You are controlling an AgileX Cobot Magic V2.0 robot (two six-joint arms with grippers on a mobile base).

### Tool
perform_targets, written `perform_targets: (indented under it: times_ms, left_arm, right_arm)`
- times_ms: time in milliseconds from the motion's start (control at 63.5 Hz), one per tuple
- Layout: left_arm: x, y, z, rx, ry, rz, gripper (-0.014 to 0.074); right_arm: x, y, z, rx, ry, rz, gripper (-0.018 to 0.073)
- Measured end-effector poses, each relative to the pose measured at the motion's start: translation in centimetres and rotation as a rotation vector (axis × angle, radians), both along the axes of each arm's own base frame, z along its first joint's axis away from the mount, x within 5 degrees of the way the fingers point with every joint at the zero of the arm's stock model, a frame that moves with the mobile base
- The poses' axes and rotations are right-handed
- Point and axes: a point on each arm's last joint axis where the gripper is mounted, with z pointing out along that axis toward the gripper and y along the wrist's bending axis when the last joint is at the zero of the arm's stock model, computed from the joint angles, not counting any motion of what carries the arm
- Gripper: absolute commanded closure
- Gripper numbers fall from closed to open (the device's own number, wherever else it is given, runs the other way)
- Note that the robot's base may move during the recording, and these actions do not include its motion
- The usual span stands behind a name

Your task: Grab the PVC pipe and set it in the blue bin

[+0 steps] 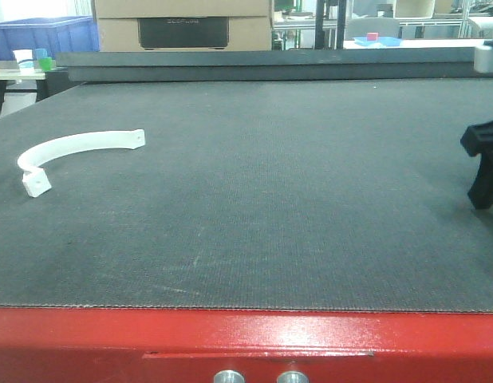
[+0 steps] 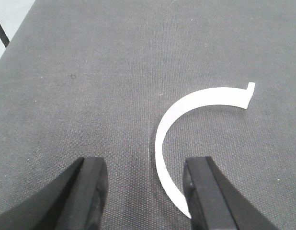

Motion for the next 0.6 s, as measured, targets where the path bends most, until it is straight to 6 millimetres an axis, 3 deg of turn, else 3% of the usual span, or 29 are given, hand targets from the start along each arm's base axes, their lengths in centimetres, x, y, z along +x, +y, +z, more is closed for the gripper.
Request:
perform_targets:
  times_ms: [126, 488, 599]
  left_arm:
    - [0.00, 0.00, 0.00, 0.000, 0.000, 0.000, 0.0309]
    - [0.00, 0.00, 0.00, -0.001, 0.000, 0.001, 0.0309]
    - [0.00, 0.00, 0.00, -0.001, 0.000, 0.001, 0.0309]
  right_arm:
    - [0.07, -0.01, 0.00, 0.000, -0.002, 0.000, 0.0303]
    - [0.27, -0.04, 0.01, -0.005, -0.017, 0.001, 0.0687]
    - [0.30, -0.05, -0.04, -0.005, -0.017, 0.001, 0.0728]
